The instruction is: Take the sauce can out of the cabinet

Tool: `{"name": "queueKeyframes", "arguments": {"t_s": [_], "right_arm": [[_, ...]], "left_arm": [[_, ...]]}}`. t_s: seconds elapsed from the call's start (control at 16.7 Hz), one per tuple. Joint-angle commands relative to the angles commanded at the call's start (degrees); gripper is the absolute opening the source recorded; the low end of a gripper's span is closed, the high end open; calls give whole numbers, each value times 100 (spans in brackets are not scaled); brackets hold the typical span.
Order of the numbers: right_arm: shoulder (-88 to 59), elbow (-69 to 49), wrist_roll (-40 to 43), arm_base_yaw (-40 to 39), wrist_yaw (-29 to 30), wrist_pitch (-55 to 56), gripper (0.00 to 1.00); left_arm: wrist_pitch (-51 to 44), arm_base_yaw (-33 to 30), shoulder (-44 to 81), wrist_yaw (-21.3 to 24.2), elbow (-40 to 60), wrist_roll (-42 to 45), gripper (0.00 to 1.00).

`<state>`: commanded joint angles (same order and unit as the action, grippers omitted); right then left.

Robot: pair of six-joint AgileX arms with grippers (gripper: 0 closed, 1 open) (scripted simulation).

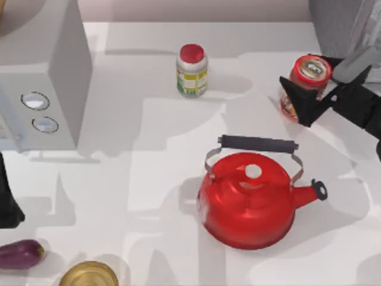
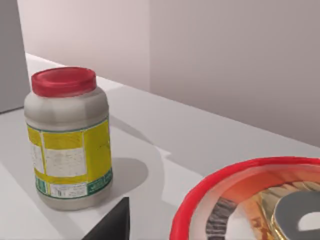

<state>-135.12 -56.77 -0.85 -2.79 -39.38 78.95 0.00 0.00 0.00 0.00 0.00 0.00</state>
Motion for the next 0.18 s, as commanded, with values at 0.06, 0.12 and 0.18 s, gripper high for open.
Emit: {"name": "queueKeyframes", "arguments": {"t_s": [0.06,0.12,0.18], "right_arm": [[0,0,0,0,0,0,100],[0,0,0,0,0,0,100],[0,0,0,0,0,0,100]], "left_arm": [[0,0,0,0,0,0,100],[0,0,0,0,0,0,100],[0,0,0,0,0,0,100]]}}
